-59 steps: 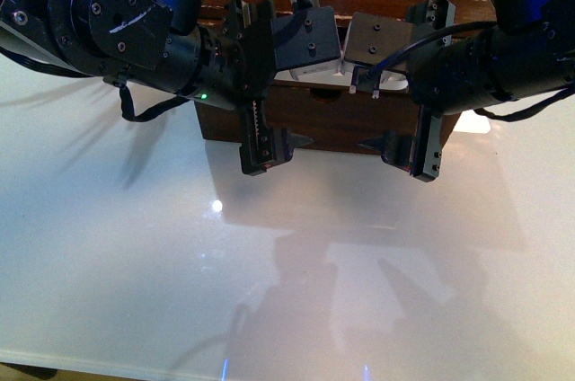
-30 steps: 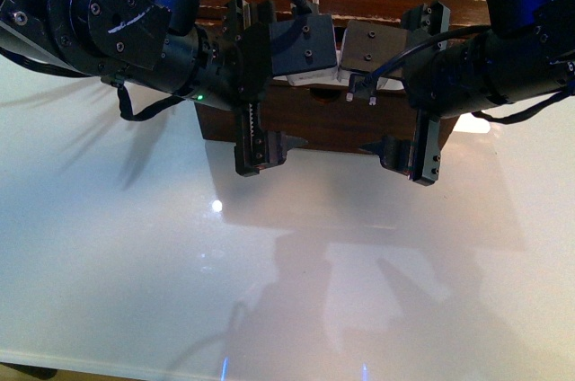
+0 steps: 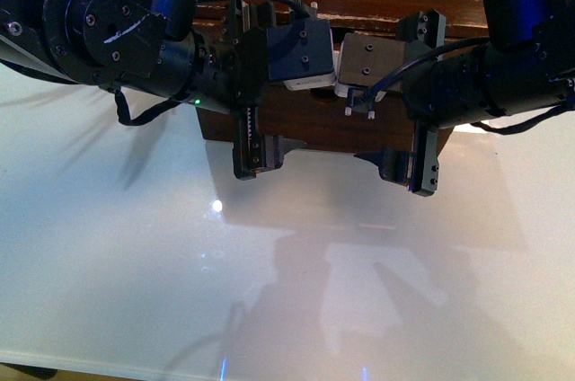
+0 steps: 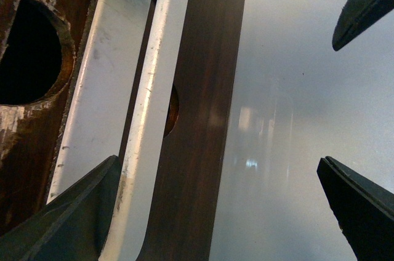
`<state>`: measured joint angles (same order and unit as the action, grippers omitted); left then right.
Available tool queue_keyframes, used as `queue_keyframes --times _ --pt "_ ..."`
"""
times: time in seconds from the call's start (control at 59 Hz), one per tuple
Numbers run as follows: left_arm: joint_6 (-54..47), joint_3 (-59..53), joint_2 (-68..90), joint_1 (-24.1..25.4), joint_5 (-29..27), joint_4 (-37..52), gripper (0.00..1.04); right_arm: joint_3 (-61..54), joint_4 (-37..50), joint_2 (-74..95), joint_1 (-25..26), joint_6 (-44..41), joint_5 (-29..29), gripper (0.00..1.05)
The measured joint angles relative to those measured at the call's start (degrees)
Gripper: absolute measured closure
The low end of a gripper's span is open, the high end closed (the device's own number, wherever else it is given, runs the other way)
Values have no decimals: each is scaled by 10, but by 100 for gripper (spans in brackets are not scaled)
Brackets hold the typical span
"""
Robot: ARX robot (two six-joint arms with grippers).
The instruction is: Open drawer
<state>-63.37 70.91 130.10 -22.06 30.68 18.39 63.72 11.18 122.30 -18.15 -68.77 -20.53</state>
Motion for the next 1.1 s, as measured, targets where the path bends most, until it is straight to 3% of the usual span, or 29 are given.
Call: queue_keyframes --times 1.102 --pt "10 -138 -63 -10 -2 77 8 -99 59 -35 -45 23 -3 9"
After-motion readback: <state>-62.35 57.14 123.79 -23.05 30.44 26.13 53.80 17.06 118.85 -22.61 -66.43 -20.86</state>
